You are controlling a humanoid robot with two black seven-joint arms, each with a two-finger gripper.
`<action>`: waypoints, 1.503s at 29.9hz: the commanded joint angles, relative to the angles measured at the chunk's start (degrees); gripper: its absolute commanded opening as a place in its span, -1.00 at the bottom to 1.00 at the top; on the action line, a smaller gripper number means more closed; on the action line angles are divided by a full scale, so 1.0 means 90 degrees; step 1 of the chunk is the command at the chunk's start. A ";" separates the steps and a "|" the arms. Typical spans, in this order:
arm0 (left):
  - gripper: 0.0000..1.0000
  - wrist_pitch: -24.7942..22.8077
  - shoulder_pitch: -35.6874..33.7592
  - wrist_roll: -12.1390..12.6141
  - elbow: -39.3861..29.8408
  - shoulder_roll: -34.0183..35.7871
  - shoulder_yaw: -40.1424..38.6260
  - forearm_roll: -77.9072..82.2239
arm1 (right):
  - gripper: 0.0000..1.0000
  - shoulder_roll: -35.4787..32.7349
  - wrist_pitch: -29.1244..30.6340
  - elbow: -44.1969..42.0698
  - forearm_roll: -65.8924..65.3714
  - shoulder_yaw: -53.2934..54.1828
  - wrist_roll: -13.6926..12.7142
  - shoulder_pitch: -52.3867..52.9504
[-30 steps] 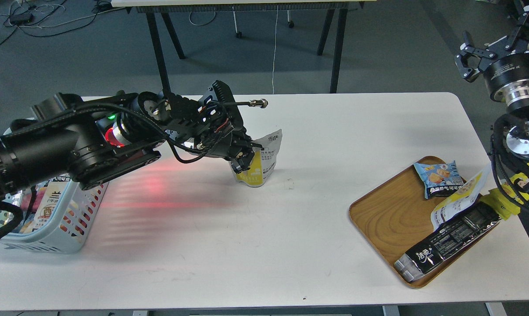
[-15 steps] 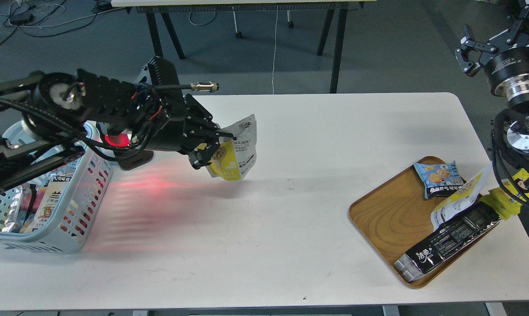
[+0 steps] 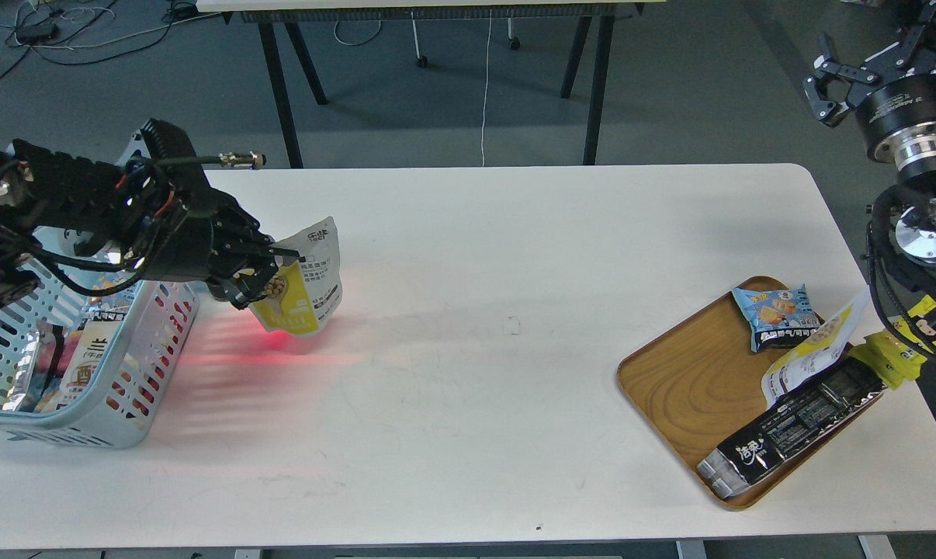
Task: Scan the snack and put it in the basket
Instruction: 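Hold the snack bag with the left gripper in front of the scanner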
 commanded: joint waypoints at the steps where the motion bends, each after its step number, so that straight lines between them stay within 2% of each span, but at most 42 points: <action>1: -0.99 0.0001 0.0002 -0.0033 0.0137 0.0052 -0.0009 0.0000 | 0.90 0.0032 -0.0001 0.0000 0.0000 0.0000 0.0000 0.0005; 6: -0.99 0.0001 0.0002 -0.0199 0.0205 0.0169 -0.0009 0.0000 | 0.90 0.0042 -0.0001 0.0030 0.0000 0.0000 0.0000 0.0005; 22: -0.99 0.0001 0.0002 -0.0199 0.0176 0.0188 -0.0019 0.0000 | 0.90 0.0042 -0.0001 0.0040 0.0000 0.0000 0.0000 0.0054; 29: -0.99 0.0001 -0.0008 -0.0160 -0.0136 0.0188 -0.0019 0.0000 | 0.90 0.0042 -0.0011 0.0040 0.0000 0.0000 0.0000 0.0093; 45: -0.99 0.0001 -0.0017 -0.0179 -0.0029 0.0286 -0.0068 0.0000 | 0.90 0.0042 -0.0011 0.0040 -0.0010 0.0000 0.0000 0.0132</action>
